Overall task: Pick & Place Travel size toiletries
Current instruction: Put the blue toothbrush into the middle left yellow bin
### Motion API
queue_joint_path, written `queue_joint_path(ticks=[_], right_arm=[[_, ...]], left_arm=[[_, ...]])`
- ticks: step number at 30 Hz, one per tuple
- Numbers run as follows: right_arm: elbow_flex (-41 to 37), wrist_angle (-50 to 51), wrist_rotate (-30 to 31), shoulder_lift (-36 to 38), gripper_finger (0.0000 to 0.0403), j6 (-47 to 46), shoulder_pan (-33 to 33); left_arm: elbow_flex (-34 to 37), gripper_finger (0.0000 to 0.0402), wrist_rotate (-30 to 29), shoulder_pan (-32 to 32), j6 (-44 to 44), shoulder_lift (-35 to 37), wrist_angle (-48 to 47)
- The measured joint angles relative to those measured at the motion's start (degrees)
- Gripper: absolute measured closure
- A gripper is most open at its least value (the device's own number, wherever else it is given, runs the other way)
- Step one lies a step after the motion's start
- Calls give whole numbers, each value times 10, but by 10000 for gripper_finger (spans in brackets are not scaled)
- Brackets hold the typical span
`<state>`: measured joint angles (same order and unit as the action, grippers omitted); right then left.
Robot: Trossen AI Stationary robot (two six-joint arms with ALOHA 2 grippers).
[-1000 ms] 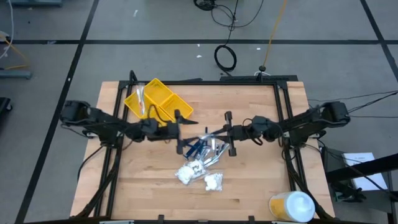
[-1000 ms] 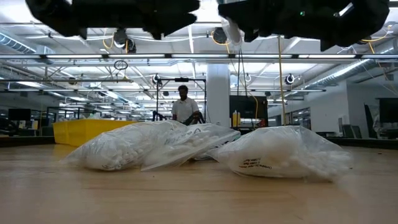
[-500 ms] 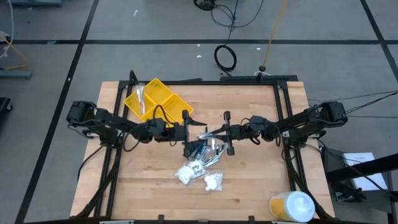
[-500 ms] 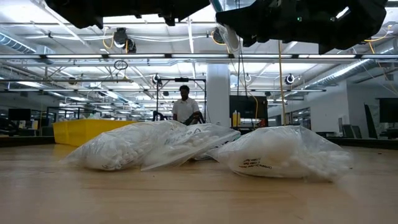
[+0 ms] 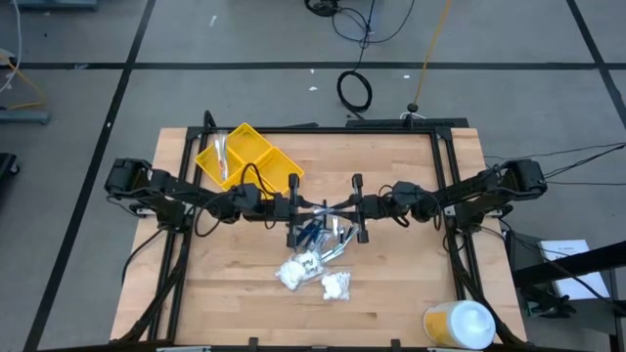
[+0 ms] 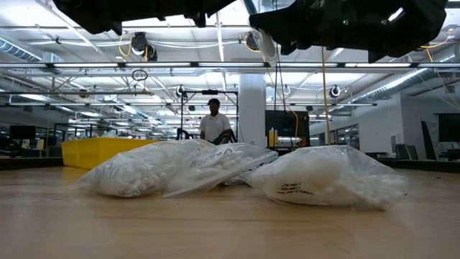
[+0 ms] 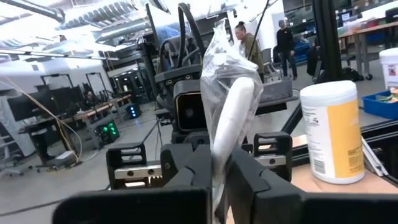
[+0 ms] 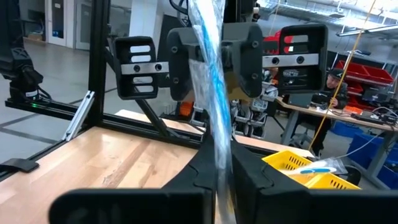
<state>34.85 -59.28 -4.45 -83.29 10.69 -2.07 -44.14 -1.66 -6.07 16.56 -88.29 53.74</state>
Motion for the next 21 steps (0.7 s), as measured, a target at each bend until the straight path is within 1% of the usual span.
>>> queue_joint_path(ticks=[2,4,7,10,13,16,18,21], right_arm=[[0,2,1,0,387,-2,2],[0,6,2,0,379,-1,2],[1,32,7,0,349,9,2],[1,58,29,4,295,5,2],[1,62,55,3,227,-17,1],[1,68,78,7,157,-35,1],[0,79,80,15,116,-42,2],[0,101,89,35,68,-36,1]], left_arm=[[0,384,-7,0,-1,0,0],[0,391,-25,0,4,0,0],[1,393,-37,-1,7,3,-3],[1,392,-45,-1,5,7,-8],[1,395,-66,0,5,20,-31],[1,392,-138,-1,3,33,-67],[0,395,-184,-1,-3,47,-95],[0,395,-246,4,-36,77,-165]])
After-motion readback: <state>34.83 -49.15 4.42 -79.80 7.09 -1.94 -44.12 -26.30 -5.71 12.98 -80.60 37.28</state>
